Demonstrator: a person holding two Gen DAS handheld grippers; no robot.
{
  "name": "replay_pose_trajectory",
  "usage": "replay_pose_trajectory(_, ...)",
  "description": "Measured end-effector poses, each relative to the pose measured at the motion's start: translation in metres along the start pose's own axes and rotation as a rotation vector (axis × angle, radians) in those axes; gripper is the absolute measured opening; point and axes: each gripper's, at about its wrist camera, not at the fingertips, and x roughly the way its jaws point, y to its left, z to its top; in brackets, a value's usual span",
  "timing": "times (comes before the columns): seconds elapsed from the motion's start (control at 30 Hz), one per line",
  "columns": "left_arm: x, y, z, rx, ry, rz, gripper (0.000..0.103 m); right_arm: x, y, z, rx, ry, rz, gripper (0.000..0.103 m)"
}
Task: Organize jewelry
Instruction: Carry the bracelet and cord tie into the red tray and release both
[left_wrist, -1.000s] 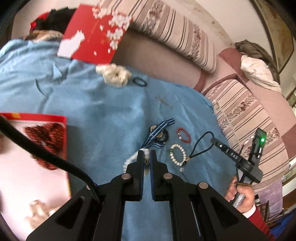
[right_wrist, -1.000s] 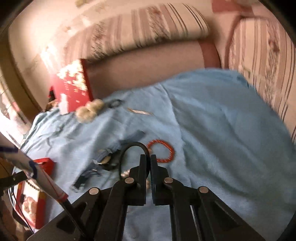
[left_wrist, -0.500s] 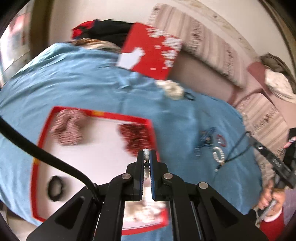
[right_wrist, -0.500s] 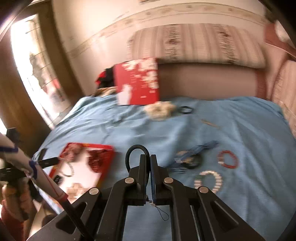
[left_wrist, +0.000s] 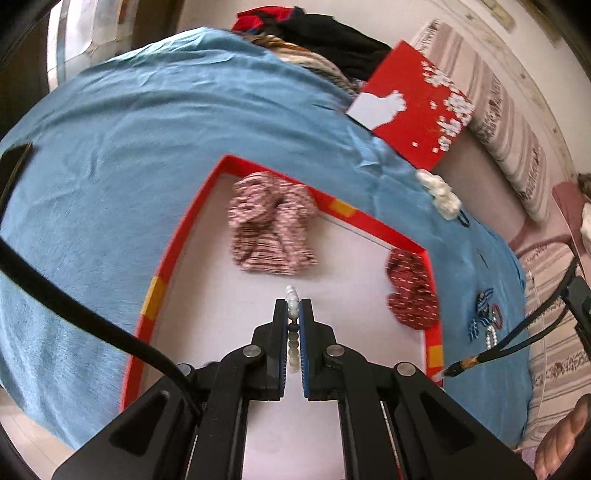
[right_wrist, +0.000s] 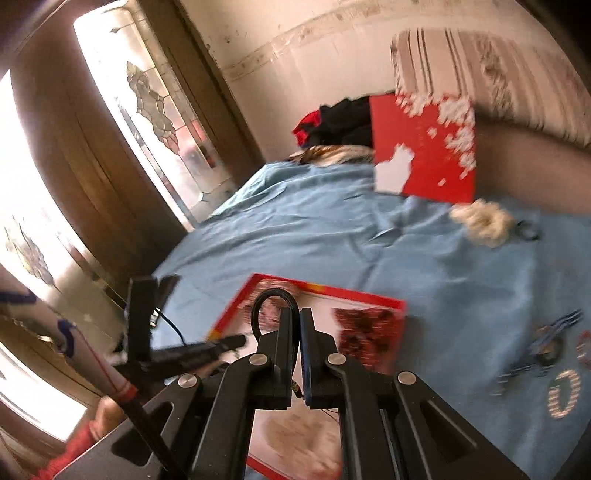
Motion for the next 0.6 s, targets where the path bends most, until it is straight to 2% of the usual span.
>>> replay_pose_trajectory(0.1, 0.002, 0.013, 0.0, -0.026, -0.001, -0.008, 0.005, 0.032, -0.008, -0.002, 0.091, 0.036, 0.032, 0.005)
replay_pose_trajectory(0.23, 0.007, 0.025, 0.001, -0.054, 0.002, -0.02, 0.005, 0.079, -0.025, -0.013, 0.148, 0.121, 0.006, 0.005)
replay_pose_trajectory(0.43, 0.011, 0.031, 0.002, -0.07, 0.004, -0.021, 0.005, 0.127, -0.048, -0.025, 0.159, 0.228, -0.042, 0.005)
replay_pose_trajectory(0.6, 0.008, 0.03, 0.003, -0.061, -0.01, -0.013, 0.005, 0.14, -0.047, -0.025, 0.106, 0.248, -0.069, 0.005)
